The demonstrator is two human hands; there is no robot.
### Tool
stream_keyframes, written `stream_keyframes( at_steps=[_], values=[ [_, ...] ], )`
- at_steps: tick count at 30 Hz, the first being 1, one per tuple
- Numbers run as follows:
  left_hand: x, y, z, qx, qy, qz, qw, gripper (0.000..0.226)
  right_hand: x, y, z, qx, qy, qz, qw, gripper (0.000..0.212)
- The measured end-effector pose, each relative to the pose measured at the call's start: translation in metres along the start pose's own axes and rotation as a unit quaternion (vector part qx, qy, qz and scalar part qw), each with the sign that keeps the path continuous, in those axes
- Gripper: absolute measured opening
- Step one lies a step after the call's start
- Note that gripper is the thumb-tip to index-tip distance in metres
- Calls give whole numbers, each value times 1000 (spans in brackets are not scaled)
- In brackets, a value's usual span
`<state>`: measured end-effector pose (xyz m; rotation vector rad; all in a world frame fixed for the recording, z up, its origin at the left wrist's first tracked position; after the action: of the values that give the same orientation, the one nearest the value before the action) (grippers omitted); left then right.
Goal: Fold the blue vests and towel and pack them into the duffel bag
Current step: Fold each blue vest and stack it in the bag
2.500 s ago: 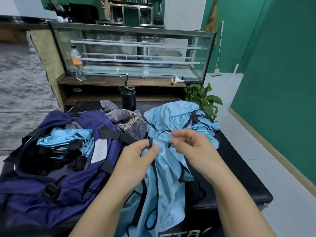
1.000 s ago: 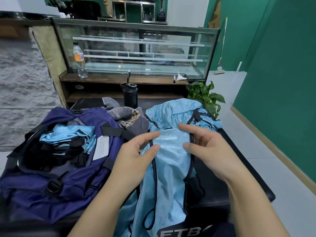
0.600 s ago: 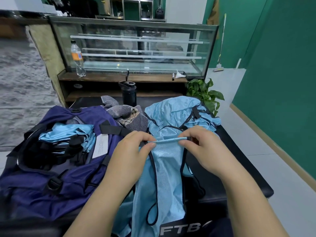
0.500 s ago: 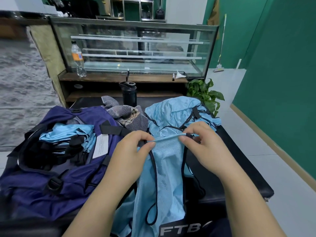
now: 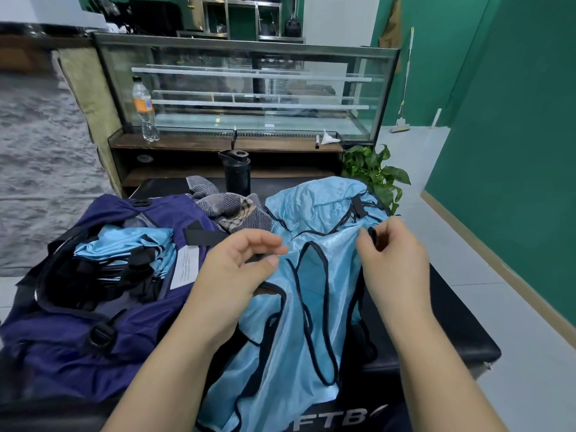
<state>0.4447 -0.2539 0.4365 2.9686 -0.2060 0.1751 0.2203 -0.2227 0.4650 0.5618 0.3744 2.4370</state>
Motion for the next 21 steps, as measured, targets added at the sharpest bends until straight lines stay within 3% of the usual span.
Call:
stream_keyframes(
  at_steps=[4,7,10,14,17,21],
  values=[
    [-20,-8,-21,-38,-11,71,997,25,-20,-9,17,41,-10,40,998,33],
    [-29,-11,-23,-48,31,99,993,29,-33,-12,21,21,38,93,995,31],
    [-25,-9,-18,-48,112,70,990,40,-47,-16,27,-8,110,172,979,24],
    [-15,-8,-22,-85,247,0,965,24,-57,-26,30,-44,183,255,948,15],
    [-12,-9,-28,-120,258,-18,958,20,-65,-35,32,-45,184,325,926,18],
    [-10,-11,-38,-162,298,-40,940,21,-66,-38,32,-29,154,338,928,20]
  ],
)
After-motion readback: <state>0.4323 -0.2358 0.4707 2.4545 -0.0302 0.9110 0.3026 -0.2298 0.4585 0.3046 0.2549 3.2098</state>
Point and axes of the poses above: each hand's wrist, its own y-axis towards the middle knuckle, its own x-axis out of the back of the hand, z = x × y, the point moved 10 cm from there along y, towards the middle knuckle, and after that the axes turned 12 degrees about y, right-handed, at the moved point
